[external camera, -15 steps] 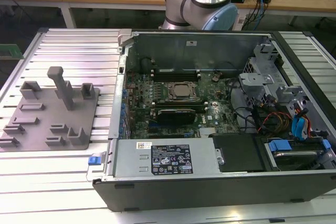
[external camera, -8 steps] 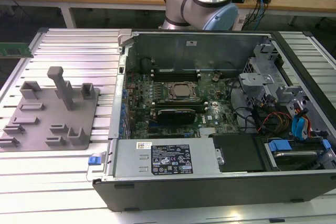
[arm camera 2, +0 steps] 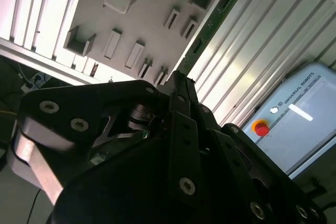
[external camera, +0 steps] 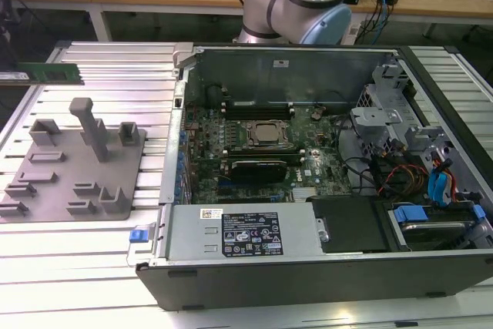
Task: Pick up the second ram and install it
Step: 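Pick up the second ram and move it above second insertion slot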
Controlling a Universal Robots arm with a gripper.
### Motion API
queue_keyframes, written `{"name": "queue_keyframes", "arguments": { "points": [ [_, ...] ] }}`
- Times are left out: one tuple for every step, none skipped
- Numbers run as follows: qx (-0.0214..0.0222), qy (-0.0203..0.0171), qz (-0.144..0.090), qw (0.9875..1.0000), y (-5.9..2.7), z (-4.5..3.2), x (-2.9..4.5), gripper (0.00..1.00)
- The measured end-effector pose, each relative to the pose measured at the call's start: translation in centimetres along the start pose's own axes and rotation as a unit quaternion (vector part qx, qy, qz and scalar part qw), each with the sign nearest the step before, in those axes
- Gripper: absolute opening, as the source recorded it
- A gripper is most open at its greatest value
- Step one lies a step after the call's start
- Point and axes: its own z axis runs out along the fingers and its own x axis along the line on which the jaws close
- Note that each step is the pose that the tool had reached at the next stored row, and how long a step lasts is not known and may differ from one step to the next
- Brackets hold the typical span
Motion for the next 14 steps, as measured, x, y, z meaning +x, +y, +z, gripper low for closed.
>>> {"name": "queue_keyframes", "arguments": {
  "points": [
    [0.0000,0.0000,0.000,1.0000,-0.62,0.00,-0.01,0.09],
    [-0.0001,0.0001,0.000,1.0000,-1.14,0.00,-0.02,0.09],
    [0.0000,0.0000,0.000,1.0000,-1.72,0.01,-0.02,0.09],
    [0.0000,0.0000,0.000,1.0000,-2.08,0.01,-0.03,0.09],
    [0.0000,0.0000,0.000,1.0000,-2.37,0.02,-0.03,0.09],
    [-0.0001,0.0000,0.000,1.0000,-2.82,0.01,-0.04,0.09],
    [-0.0001,0.0001,0.000,1.0000,-3.39,0.02,-0.05,0.09],
    [0.0000,0.0001,0.000,1.0000,-3.66,0.02,-0.05,0.09],
    [0.0000,0.0000,0.000,1.0000,-3.97,0.03,-0.06,0.09],
    [0.0000,0.0000,0.000,1.0000,-4.43,0.03,-0.06,0.09],
    [0.0000,0.0000,0.000,1.0000,-4.76,0.03,-0.06,0.09],
    [-0.0001,0.0001,0.000,1.0000,-5.01,0.03,-0.07,0.09],
    [0.0000,0.0001,0.000,1.0000,-5.45,0.03,-0.08,0.09],
    [0.0000,0.0001,0.000,1.0000,-5.91,0.04,-0.08,0.09]
  ]
}}
